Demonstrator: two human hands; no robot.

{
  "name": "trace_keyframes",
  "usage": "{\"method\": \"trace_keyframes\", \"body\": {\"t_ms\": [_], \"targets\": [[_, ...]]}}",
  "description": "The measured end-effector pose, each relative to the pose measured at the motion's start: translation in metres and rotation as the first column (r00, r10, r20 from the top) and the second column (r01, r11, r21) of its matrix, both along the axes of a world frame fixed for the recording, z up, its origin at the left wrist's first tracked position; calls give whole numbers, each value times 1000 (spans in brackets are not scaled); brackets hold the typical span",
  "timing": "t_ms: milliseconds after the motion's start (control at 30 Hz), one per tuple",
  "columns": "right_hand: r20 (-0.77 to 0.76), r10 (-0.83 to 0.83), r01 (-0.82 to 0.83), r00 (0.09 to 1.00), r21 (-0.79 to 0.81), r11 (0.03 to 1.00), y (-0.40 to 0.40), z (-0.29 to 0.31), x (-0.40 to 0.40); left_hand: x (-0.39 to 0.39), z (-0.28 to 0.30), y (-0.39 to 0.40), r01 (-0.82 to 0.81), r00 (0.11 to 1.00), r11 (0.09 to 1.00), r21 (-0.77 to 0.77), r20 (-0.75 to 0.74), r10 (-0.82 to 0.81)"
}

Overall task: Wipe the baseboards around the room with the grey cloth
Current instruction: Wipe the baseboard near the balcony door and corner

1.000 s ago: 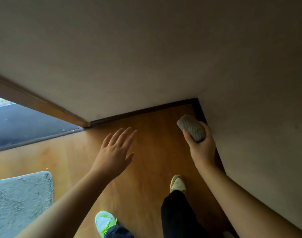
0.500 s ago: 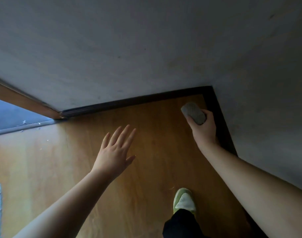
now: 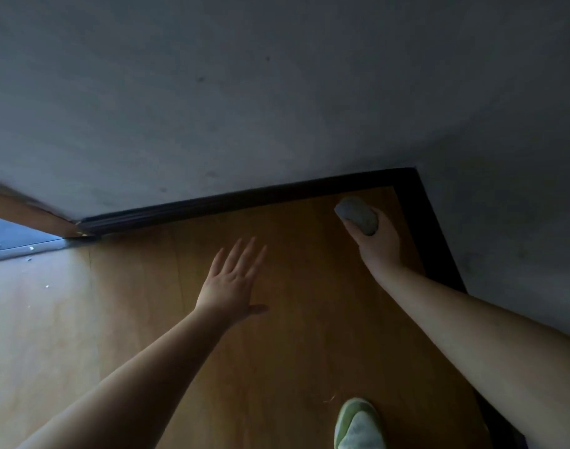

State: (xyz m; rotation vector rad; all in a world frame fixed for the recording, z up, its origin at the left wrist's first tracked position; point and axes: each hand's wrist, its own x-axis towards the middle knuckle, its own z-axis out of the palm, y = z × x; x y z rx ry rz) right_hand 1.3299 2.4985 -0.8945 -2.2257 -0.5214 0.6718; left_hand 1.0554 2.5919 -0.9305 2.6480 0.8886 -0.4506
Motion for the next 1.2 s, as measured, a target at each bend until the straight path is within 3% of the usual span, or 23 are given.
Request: {"method": "trace_keyframes", "body": {"t_ms": [200,433,567,900,1067,1200], "targets": [[77,3,-8,997,73,997,11,-43,22,15,-47,-4,18,986,994,-108,-163,-35],[189,-216,218,958,13,976,15,-95,82,17,-82,-10,18,984,997,-80,-174,-32],[278,-214,247,936,-88,965,4,-106,116,19,-84,-9,2,991,994,-109,-130,-17],[320,-191,259,928,-184,948,31,-114,128,20,-85,3,70,993,990,-123,-86,-81],[329,-176,245,928,-182,952,46,-114,98,-12,-71,10,21,997,1000,-17,79,-20],[335,-147,213,931,-169,962,66,-117,45,-38,-72,-2,-78,994,996,30,84,76]]}}
